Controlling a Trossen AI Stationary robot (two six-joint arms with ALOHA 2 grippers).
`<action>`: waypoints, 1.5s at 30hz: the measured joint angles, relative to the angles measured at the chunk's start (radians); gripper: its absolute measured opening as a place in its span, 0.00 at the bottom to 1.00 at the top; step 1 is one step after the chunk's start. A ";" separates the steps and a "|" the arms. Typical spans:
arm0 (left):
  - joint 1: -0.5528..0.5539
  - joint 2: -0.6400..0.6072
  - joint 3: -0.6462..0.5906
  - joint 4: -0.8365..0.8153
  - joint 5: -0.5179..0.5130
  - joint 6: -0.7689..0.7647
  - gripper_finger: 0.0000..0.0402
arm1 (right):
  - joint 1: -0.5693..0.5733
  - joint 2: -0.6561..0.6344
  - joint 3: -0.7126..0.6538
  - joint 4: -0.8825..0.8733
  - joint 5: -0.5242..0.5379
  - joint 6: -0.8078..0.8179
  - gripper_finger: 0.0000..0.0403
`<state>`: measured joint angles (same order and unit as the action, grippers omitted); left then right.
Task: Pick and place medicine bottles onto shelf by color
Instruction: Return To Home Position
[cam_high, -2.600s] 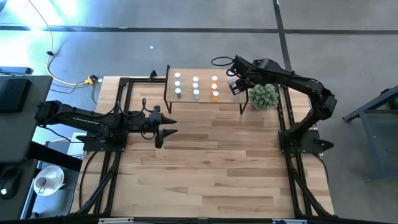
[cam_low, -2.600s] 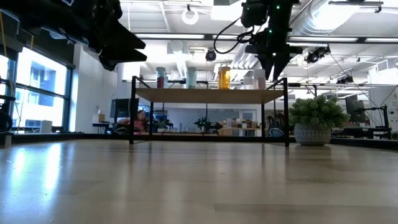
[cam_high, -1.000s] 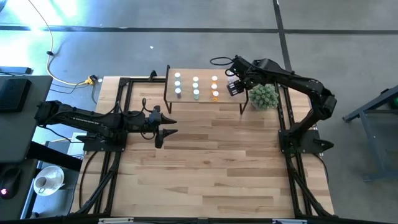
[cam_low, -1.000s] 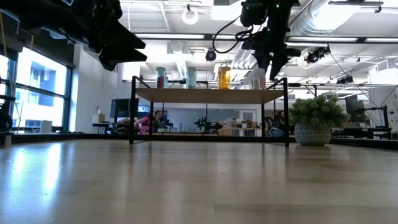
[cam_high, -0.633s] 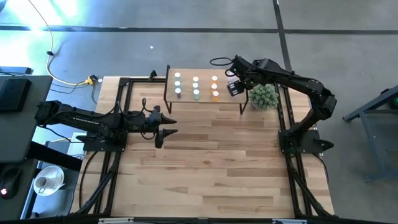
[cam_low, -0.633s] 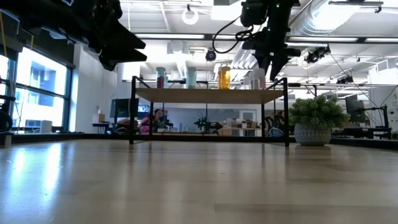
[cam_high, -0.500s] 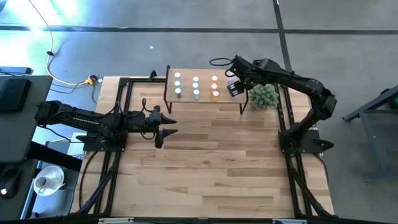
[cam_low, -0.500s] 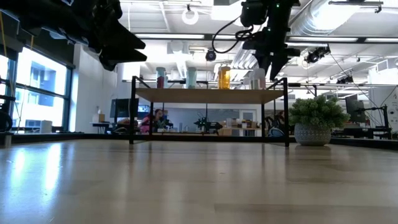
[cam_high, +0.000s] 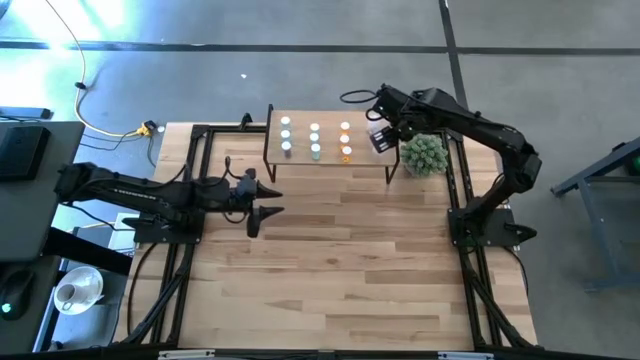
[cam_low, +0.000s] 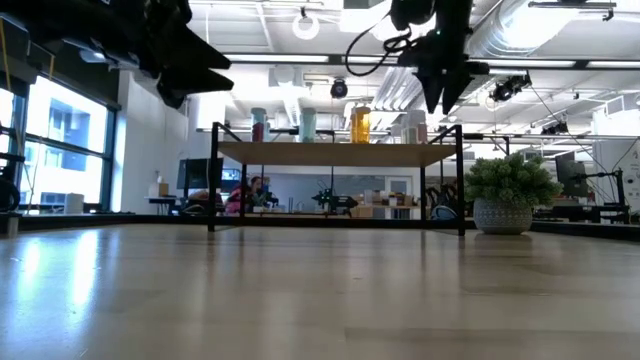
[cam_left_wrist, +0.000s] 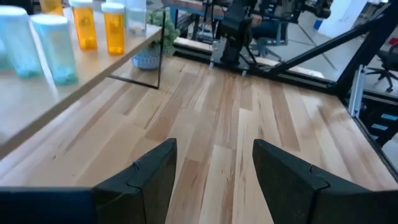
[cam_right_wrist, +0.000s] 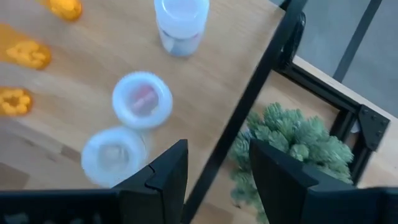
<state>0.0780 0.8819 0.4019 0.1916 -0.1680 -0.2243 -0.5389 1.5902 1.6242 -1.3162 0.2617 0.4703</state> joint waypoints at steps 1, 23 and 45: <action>0.000 -0.012 0.000 -0.007 0.000 0.002 0.50 | 0.004 -0.002 0.005 -0.014 0.000 -0.001 0.40; -0.106 -0.302 -0.109 -0.112 0.055 0.046 0.50 | 0.451 -0.531 -0.421 0.278 0.023 -0.034 0.40; -0.154 -0.453 -0.314 0.041 0.053 0.049 0.50 | 0.751 -1.168 -1.280 1.170 0.015 -0.141 0.40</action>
<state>-0.0756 0.4288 0.0883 0.2327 -0.1154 -0.1757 0.2121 0.4224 0.3442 -0.1464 0.2771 0.3289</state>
